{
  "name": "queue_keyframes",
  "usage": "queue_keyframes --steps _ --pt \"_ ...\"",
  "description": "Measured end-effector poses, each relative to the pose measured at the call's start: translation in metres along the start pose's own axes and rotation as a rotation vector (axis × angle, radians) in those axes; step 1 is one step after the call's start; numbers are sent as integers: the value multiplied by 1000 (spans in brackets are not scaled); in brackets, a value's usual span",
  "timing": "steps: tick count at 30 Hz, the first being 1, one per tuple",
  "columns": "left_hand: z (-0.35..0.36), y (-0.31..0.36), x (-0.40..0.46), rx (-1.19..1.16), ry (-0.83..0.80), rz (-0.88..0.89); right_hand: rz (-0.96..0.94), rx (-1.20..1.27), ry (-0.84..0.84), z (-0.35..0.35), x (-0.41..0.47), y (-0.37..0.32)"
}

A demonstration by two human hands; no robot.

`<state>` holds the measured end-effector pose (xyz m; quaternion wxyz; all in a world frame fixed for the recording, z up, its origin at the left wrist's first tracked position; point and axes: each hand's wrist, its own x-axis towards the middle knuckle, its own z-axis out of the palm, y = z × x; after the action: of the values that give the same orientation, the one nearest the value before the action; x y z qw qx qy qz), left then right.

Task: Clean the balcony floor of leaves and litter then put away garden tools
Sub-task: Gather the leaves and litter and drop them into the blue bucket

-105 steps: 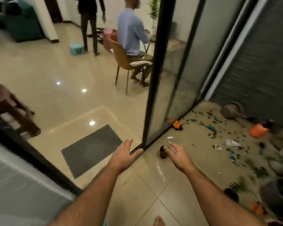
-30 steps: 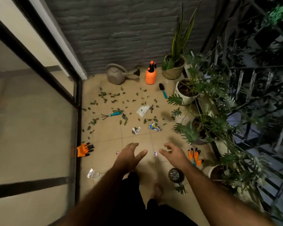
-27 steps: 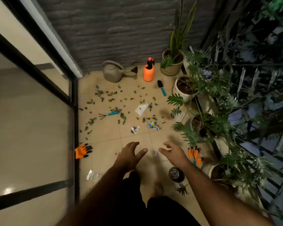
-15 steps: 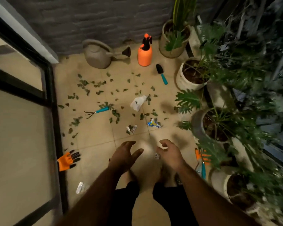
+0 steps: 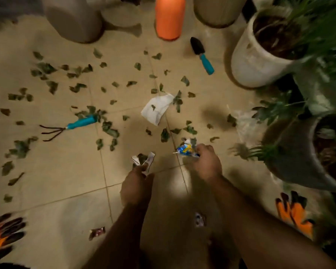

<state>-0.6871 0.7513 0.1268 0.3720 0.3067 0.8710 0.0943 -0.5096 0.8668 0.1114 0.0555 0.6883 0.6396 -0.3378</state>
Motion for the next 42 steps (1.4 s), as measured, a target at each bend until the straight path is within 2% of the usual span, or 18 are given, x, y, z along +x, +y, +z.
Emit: queue_keyframes --steps 5,8,12,14,16,18,22,25,26,28,30,32,36,39,42 --pt "57 -39 50 -224 173 -146 -68 -63 79 47 48 16" --pt "70 -48 65 -308 241 -172 -59 -78 157 59 51 20" --pt "75 -48 77 -354 238 -140 -50 22 333 55 24 27" --pt "75 -45 81 -404 213 -151 -48 42 348 55 3 30" --pt "76 -43 85 -419 206 -153 -23 36 255 63 -15 32" --pt "79 -40 87 -404 202 -132 -20 19 85 77 -24 40" --pt "82 -24 69 -410 186 59 -12 167 -318 89 -21 63" --pt "95 -24 45 -415 58 147 4 174 -421 76 -7 72" --pt "102 -30 38 -426 -13 142 24 195 -383 72 1 74" --pt "113 -47 26 -385 -81 163 68 211 -204 64 17 72" --pt "119 -63 22 -288 -63 187 72 209 -45 58 29 61" --pt "114 -69 29 -194 25 134 17 193 31 57 38 47" --pt "90 -67 65 -125 281 28 -101 136 66 66 58 21" --pt "87 -71 91 -92 291 -3 -139 50 99 78 70 15" --pt "95 -75 99 -64 292 31 -172 -55 58 92 75 19"
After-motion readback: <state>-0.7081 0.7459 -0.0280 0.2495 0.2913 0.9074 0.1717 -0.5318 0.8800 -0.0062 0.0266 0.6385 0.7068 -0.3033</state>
